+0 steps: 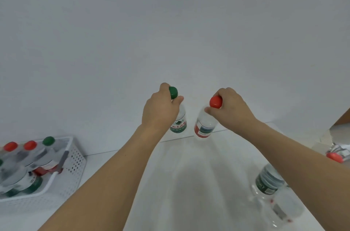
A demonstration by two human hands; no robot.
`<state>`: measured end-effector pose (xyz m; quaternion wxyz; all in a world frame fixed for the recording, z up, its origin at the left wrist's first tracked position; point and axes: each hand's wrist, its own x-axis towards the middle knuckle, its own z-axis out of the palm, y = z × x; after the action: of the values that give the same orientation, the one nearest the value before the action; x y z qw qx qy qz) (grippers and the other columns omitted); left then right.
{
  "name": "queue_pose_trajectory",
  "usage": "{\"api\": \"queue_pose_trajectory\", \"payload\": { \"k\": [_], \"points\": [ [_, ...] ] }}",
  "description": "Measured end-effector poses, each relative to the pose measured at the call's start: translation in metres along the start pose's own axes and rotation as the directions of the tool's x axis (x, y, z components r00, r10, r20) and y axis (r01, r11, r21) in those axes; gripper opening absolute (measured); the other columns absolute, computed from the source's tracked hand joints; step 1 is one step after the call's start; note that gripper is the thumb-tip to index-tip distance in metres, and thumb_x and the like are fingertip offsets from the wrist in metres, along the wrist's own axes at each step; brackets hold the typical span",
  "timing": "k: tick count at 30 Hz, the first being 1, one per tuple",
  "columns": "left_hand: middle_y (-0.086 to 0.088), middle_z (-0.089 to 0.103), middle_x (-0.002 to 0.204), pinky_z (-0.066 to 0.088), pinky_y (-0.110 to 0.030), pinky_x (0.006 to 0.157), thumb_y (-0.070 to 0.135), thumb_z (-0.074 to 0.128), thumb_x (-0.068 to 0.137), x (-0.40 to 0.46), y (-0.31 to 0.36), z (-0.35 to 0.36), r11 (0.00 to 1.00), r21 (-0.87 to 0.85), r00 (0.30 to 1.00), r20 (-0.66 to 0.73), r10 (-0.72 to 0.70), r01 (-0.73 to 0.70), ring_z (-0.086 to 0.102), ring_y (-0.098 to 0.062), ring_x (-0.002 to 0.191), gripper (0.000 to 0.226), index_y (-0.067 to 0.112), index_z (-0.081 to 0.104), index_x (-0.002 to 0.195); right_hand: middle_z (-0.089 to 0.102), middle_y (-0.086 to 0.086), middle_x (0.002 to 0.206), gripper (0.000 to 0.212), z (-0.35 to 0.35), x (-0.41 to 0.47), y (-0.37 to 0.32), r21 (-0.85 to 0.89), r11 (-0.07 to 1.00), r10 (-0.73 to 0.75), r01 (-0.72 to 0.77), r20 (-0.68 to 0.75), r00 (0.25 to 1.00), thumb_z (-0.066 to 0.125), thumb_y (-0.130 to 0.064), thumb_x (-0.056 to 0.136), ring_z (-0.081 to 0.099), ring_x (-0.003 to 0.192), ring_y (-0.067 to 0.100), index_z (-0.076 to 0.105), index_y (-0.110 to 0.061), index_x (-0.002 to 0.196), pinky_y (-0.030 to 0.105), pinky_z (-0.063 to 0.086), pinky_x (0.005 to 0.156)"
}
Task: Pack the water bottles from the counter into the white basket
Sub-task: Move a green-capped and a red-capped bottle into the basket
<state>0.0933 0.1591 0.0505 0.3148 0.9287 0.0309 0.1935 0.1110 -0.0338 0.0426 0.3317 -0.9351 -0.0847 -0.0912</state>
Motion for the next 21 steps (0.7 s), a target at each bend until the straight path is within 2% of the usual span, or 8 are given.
{"api": "queue_pose_trajectory", "payload": {
  "k": [4, 8, 12, 15, 21],
  "points": [
    [-0.005, 0.063, 0.095, 0.047, -0.036, 0.068, 0.041, 0.055, 0.092, 0.002, -0.041, -0.052, 1.0, 0.021, 0.998, -0.061, -0.02, 0.021, 0.059, -0.03, 0.083, 0.036, 0.014, 0.048, 0.114, 0.051, 0.003, 0.099, 0.028, 0.032, -0.005, -0.057, 0.024, 1.0, -0.017, 0.017, -0.004, 1.0, 0.071, -0.03, 0.078, 0.051, 0.084, 0.019, 0.055, -0.015, 0.095, 0.027, 0.037, 0.07],
    [-0.004, 0.064, 0.095, 0.05, -0.04, 0.074, 0.044, 0.055, 0.091, -0.004, -0.082, -0.101, 0.998, 0.018, 0.989, -0.134, -0.062, 0.065, 0.06, -0.03, 0.086, 0.037, 0.014, 0.049, 0.113, 0.051, 0.002, 0.098, 0.03, 0.066, -0.003, -0.115, 0.043, 0.995, -0.094, 0.094, 0.015, 0.995, 0.071, -0.032, 0.078, 0.051, 0.083, 0.019, 0.054, -0.015, 0.096, 0.027, 0.037, 0.07],
    [0.0, 0.062, 0.087, 0.047, -0.036, 0.069, 0.047, 0.056, 0.089, -0.01, -0.133, -0.152, 0.993, 0.065, 0.97, -0.228, -0.082, 0.099, 0.059, -0.028, 0.082, 0.039, 0.015, 0.052, 0.11, 0.051, -0.001, 0.096, 0.029, 0.106, -0.008, -0.169, 0.12, 0.981, -0.154, 0.153, 0.005, 0.988, 0.071, -0.033, 0.077, 0.05, 0.082, 0.016, 0.055, -0.017, 0.094, 0.025, 0.036, 0.068],
    [0.002, 0.061, 0.082, 0.042, -0.033, 0.065, 0.049, 0.055, 0.089, -0.011, -0.176, -0.194, 0.987, 0.102, 0.949, -0.302, -0.09, 0.126, 0.058, -0.026, 0.078, 0.038, 0.016, 0.054, 0.106, 0.05, -0.003, 0.093, 0.029, 0.138, -0.008, -0.211, 0.163, 0.968, -0.199, 0.194, 0.014, 0.98, 0.072, -0.035, 0.077, 0.048, 0.08, 0.014, 0.053, -0.019, 0.092, 0.018, 0.034, 0.061],
    [-0.002, 0.062, 0.082, 0.049, -0.037, 0.068, 0.05, 0.055, 0.088, -0.015, -0.258, -0.27, 0.952, 0.218, 0.932, -0.338, -0.131, 0.213, 0.058, -0.028, 0.075, 0.039, 0.015, 0.054, 0.104, 0.051, -0.005, 0.092, 0.029, 0.203, -0.007, -0.299, 0.236, 0.946, -0.249, 0.224, 0.083, 0.965, 0.073, -0.037, 0.075, 0.048, 0.075, 0.005, 0.053, -0.022, 0.091, 0.017, 0.035, 0.061]
  ]
}}
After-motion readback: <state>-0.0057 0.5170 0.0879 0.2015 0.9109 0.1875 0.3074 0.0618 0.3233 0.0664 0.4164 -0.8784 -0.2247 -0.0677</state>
